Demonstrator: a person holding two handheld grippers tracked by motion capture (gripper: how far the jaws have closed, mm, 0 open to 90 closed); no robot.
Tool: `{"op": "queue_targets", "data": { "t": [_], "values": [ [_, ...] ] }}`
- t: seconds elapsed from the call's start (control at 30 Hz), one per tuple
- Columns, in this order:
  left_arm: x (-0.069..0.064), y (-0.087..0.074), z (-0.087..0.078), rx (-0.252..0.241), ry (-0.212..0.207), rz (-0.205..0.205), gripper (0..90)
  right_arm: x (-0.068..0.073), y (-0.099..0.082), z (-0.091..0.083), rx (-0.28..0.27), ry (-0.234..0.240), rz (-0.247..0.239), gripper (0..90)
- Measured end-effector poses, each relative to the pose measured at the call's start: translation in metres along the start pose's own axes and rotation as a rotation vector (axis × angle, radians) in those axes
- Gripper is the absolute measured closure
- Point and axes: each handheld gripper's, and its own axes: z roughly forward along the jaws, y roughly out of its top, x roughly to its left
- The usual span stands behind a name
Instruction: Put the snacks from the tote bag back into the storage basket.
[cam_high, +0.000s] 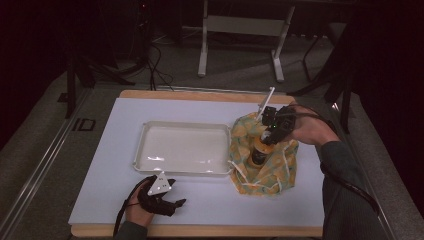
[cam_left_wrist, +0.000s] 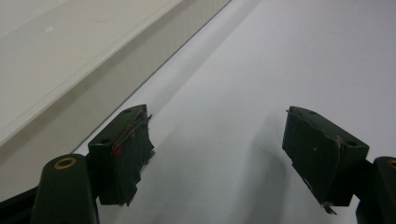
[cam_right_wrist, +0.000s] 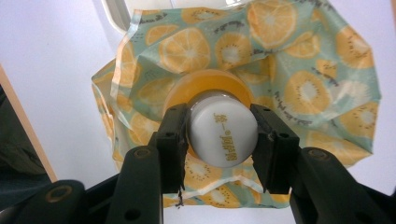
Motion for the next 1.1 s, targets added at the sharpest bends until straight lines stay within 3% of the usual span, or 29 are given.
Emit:
{"op": "queue_targets", "data": {
  "t": [0.67,1.1],
  "values": [
    [0.0,0.0,0.0,0.003,0.0,0.001,23.5,0.0,-0.001,-0.017,-0.024,-0.054,-0.004,58.9],
    [0.0,0.0,0.0,0.0,0.0,0.0,23.5,0.0,0.0,-0.029,-0.06,-0.124,-0.003,58.9]
  ]
}}
